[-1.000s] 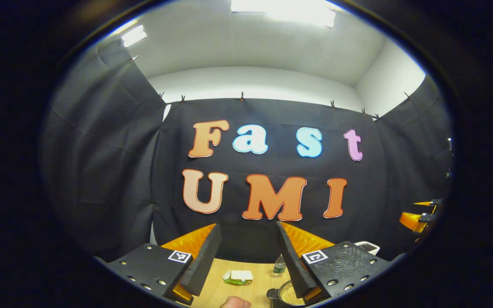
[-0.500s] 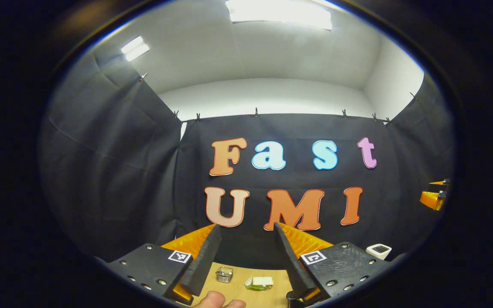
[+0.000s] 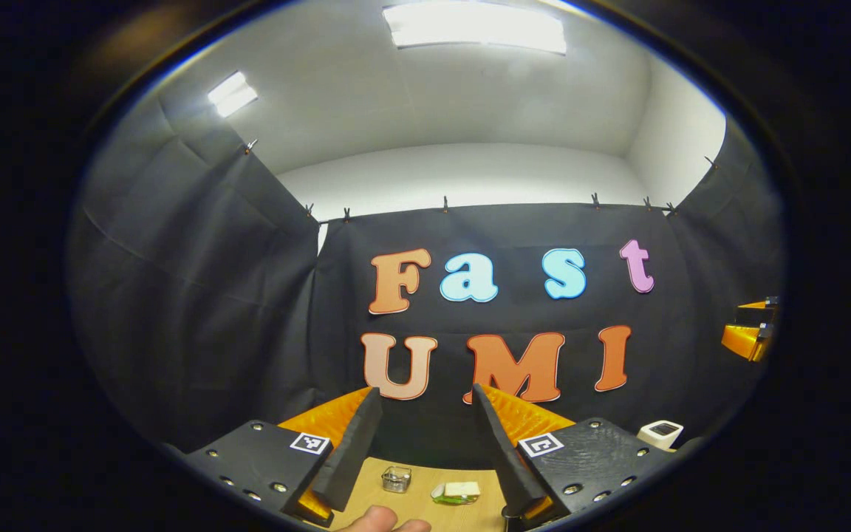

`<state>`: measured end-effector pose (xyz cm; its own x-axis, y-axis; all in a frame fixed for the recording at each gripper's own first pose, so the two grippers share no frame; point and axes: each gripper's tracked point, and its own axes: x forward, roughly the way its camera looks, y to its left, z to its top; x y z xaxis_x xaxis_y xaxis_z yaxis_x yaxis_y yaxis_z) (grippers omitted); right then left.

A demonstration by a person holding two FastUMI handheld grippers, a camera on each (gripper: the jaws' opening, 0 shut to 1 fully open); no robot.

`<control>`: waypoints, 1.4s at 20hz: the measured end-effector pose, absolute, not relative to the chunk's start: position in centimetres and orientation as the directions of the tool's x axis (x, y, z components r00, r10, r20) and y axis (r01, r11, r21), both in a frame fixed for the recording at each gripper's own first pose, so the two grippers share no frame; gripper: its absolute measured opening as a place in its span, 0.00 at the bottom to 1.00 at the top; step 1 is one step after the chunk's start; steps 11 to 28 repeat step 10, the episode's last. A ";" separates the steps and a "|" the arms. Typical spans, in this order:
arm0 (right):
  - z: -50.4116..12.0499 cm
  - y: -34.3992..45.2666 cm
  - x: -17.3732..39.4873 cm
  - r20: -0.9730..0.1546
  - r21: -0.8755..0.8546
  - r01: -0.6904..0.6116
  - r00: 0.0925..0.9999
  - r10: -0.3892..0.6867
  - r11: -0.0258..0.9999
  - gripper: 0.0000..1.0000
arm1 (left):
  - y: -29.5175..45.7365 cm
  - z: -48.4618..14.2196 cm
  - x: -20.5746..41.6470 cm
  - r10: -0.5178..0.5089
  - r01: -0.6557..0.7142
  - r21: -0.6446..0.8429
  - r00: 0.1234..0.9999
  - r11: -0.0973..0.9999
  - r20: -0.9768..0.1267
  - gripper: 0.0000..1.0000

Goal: First push the handle of the pot to place it horizontally, then grasp the pot with both hands and set it on the induction cooktop.

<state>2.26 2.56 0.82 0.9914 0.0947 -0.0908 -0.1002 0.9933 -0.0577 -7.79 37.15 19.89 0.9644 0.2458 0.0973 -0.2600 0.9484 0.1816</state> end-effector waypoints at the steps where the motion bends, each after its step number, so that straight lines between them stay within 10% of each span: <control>1: 0.5 2.9 2.3 -0.095 -0.055 -0.112 0.990 0.106 0.992 0.95 | 37.2 20.3 -7.7 0.247 -0.264 0.186 0.963 0.946 0.109 0.77; 28: 2.2 4.2 2.7 -0.009 -0.076 -0.136 0.991 0.136 0.988 0.95 | 38.1 20.4 -7.9 0.271 -0.295 0.195 0.952 0.935 0.140 0.77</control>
